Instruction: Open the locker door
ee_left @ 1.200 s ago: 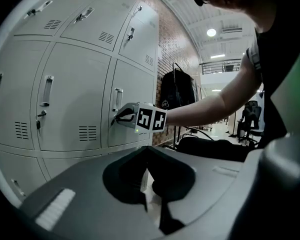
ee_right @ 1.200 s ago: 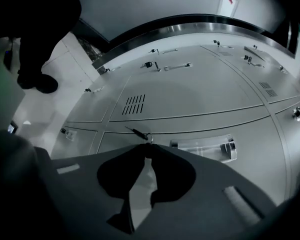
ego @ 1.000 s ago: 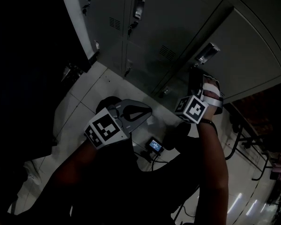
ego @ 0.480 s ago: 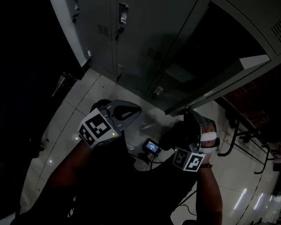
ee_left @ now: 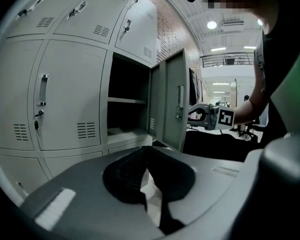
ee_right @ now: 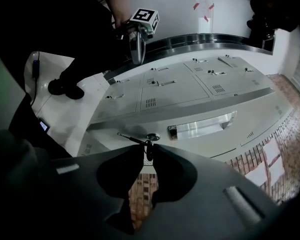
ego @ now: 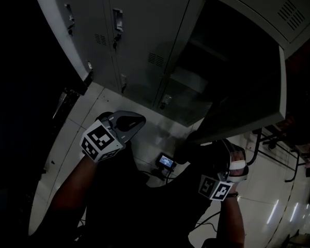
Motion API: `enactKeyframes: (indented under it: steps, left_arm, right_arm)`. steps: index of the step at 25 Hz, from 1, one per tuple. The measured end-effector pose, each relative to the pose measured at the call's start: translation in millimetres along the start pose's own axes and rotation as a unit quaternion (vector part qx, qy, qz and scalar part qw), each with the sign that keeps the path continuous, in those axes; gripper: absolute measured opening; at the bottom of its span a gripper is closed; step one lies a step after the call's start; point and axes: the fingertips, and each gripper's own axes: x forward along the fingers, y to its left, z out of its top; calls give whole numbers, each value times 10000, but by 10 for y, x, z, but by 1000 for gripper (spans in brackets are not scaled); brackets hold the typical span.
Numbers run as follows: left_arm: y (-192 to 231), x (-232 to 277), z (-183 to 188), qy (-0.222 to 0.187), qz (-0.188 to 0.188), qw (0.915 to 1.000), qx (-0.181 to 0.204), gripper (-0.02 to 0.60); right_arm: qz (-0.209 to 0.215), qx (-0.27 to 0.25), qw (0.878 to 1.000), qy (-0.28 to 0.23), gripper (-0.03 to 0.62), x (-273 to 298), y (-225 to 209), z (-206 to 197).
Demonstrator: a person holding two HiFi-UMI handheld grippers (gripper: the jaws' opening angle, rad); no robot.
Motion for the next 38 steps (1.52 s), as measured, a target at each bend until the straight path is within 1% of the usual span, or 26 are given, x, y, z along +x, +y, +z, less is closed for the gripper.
enactKeyframes:
  steps: [5,9,11,13,14,15,16,17,18,19,20,21,22,24,26,28,31,38]
  left_arm:
    - [-1,3,-9,32,9,10000,6,11]
    - [2,3,-19,64,11,10000,7,11]
    - [8,7,-23,78,22,10000,24,11]
    - [9,12,-23,81,22,10000,29,11]
    - [5,14,-20,80,15,10000,27,11]
    - [1,15,-18,81,7,10000,25,11]
    - [0,13,-18,83,3,10000,24,11]
    - [1,10,-20,87,2,10000,24,11]
    - [3,7,-22,90,5,10000,25,11]
    - [6,4,-22,91,10,10000,25,11]
    - [5,3,-19,89,14,10000,25,11]
    - [2,5,-16,87,16,10000,25,11]
    - [-2,8,-13,85,15,10000,25,11]
    - [-5,13,-16,86,13,10000,21,11]
    - [1,9,-19,81,15,10000,20,11]
    - [8,3,-14,71,18,10000,26,11]
    - [1,5,-13,77,6,10000,16,11]
    - [13,-12,-16,72,24,10000,18,11]
  right_arm:
    - [-81,11,9999,149,57,-76,-8,-157]
    - [65,100,9999,37,72,-161,-8,-177]
    - [201,408,9989,-147,75,-241,-4,-147]
    - [338,948,9941,-410,79,-360,-17,-100]
    - [394,1255,9898,-540,79,-428,-34,-81]
    - [447,1600,9839,-660,78,-492,-61,-69]
    - [497,2015,9752,-772,78,-547,-93,-69]
    - [526,2537,9618,-888,75,-589,-128,-85]
    - [511,3177,9413,-1021,55,-616,-169,-110]
    - [477,3840,9148,-1158,15,-629,-209,-133]
    - [484,4364,8896,-1262,2,-632,-238,-151]
    - [547,4705,8707,-1326,2,-627,-252,-160]
    - [643,4924,8571,-1372,2,-617,-256,-154]
    - [860,5185,8384,-1447,2,-588,-243,-110]
    - [1032,5316,8268,-1521,2,-565,-218,-46]
    - [1135,5379,8203,-1575,2,-561,-188,-1]
    - [1213,5474,8131,-1566,0,-562,-140,4]
    - [1275,5635,8017,-1535,1,-506,-117,-17]
